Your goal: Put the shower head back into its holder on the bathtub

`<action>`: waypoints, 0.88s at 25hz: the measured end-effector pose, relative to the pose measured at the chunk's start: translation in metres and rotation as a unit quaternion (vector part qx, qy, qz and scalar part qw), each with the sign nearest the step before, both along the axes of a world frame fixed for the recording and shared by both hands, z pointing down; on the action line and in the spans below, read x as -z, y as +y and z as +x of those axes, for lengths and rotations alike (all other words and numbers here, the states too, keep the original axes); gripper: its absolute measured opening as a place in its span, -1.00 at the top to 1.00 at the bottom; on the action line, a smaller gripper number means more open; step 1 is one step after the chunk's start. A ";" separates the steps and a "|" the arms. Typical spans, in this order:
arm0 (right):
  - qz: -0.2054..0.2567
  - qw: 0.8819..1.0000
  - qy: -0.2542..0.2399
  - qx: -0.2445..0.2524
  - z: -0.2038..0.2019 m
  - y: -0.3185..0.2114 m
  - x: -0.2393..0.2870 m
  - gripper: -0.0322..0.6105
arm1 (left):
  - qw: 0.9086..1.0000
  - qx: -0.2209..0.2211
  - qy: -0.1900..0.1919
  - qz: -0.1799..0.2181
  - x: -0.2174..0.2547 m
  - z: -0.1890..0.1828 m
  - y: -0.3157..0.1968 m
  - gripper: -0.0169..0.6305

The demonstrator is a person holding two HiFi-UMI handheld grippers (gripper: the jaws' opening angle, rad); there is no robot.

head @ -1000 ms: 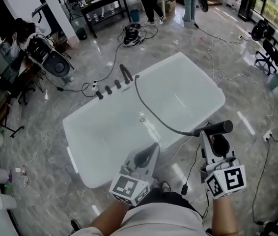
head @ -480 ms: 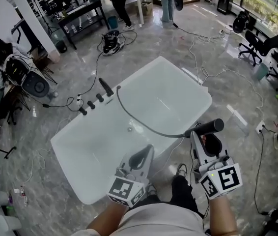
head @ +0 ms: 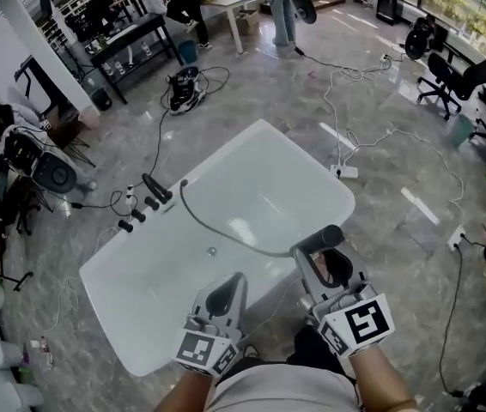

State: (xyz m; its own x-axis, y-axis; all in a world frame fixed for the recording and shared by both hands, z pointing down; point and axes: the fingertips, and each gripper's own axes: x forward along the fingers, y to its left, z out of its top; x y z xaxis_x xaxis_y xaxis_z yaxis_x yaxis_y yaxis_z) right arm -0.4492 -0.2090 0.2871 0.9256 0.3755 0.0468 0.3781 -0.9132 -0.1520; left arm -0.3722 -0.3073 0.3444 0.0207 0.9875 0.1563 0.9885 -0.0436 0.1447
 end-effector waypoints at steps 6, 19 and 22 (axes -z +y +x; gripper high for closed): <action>-0.008 1.000 0.006 0.021 -0.017 0.067 0.012 0.47 | 1.000 0.008 0.004 -0.003 0.006 -0.027 0.070 0.94; -0.014 1.000 0.005 0.004 -0.002 0.183 0.021 0.47 | 1.000 -0.008 -0.005 -0.021 0.004 -0.006 0.188 0.94; -0.028 1.000 0.004 -0.006 0.009 0.203 0.027 0.47 | 0.999 -0.026 -0.004 -0.035 0.005 0.002 0.213 0.94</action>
